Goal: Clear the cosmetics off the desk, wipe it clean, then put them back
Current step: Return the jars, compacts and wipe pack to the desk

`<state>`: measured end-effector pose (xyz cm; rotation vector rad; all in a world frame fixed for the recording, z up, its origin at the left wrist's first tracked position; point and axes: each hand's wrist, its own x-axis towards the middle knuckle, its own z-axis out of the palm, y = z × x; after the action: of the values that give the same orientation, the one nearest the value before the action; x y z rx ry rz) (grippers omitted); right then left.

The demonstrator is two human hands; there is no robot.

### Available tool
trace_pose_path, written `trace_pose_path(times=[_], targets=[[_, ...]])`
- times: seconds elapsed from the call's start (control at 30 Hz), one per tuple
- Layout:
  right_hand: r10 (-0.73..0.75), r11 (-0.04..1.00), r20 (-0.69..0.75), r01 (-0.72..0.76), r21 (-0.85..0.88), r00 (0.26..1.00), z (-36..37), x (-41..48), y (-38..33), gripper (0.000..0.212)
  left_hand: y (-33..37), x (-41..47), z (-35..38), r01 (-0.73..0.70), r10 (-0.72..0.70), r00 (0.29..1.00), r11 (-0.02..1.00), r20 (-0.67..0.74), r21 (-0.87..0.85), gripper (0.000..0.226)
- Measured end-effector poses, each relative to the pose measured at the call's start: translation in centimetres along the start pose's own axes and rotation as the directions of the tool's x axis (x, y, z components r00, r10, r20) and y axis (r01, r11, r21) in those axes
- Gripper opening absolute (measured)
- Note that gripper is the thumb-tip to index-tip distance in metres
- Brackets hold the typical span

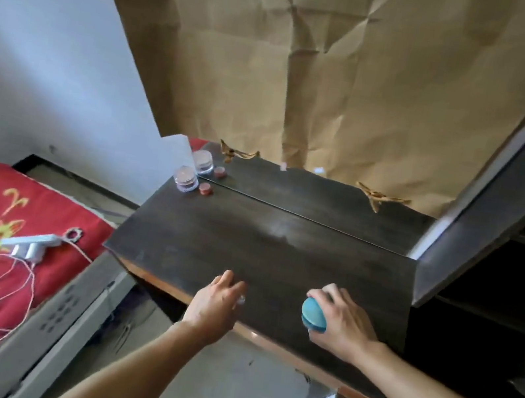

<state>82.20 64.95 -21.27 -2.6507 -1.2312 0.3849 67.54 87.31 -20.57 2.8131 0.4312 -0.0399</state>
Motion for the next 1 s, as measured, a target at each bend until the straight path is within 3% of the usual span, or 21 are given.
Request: trace_pose_path(times=[0.2,0.53,1.0], targets=[[-0.096,0.995,0.018,0.096,-0.008,0.995,0.9,5.2,-7.6,0.056,-8.2,-2.9,-2.6,0.137,-0.137,0.99,0.991,-0.029,0.011,0.016],[-0.114,0.993,0.05,0.113,0.019,0.992,2.3,17.8,-11.8,0.057,-17.3,2.2,-3.3,0.221,-0.221,0.975,0.975,-0.029,-0.001,0.016],[0.076,0.989,0.045,-0.081,0.124,0.996,3.3,31.8,-13.7,0.059,-24.4,19.0,-5.8,0.054,-0.06,0.991,0.997,0.119,0.058,0.013]])
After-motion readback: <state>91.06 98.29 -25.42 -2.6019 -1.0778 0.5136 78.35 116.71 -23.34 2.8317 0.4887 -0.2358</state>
